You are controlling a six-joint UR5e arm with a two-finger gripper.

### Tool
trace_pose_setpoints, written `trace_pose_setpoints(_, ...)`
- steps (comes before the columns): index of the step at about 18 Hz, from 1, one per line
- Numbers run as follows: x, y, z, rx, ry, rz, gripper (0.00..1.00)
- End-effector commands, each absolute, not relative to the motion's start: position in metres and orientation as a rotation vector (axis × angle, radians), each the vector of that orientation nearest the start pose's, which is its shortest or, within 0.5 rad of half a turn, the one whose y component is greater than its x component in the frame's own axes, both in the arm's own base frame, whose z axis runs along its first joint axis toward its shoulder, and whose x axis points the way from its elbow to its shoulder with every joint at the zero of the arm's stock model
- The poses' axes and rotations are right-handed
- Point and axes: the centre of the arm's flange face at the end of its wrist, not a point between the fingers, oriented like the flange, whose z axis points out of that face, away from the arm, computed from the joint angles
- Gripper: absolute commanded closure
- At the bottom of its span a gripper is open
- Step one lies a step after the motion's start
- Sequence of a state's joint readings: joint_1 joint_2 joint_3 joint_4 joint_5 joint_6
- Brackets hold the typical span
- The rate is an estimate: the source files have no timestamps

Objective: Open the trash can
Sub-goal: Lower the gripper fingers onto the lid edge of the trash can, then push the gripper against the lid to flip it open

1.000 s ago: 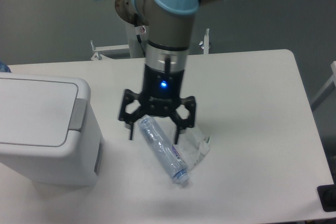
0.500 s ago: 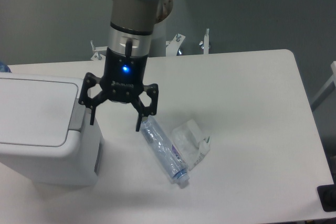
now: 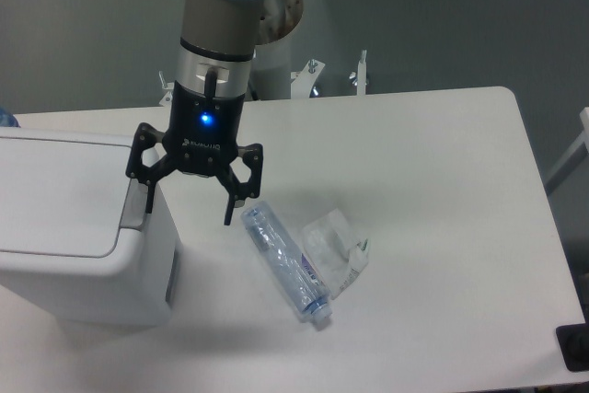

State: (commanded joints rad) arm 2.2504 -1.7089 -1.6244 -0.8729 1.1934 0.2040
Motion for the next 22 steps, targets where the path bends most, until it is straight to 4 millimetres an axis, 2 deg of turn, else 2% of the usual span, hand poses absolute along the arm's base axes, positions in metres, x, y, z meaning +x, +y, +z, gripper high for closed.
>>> trace_pose_setpoints(16, -0.226, 0.559, 0.468, -2.496, -0.47, -0.168, 0.0)
trace_pose_setpoints(19, -0.226, 0.559, 0.47, -2.495, -0.47, -0.167, 0.0)
trace_pose_setpoints(22, -0.226, 0.558, 0.485, -2.474, -0.456, -0.148, 0.0)
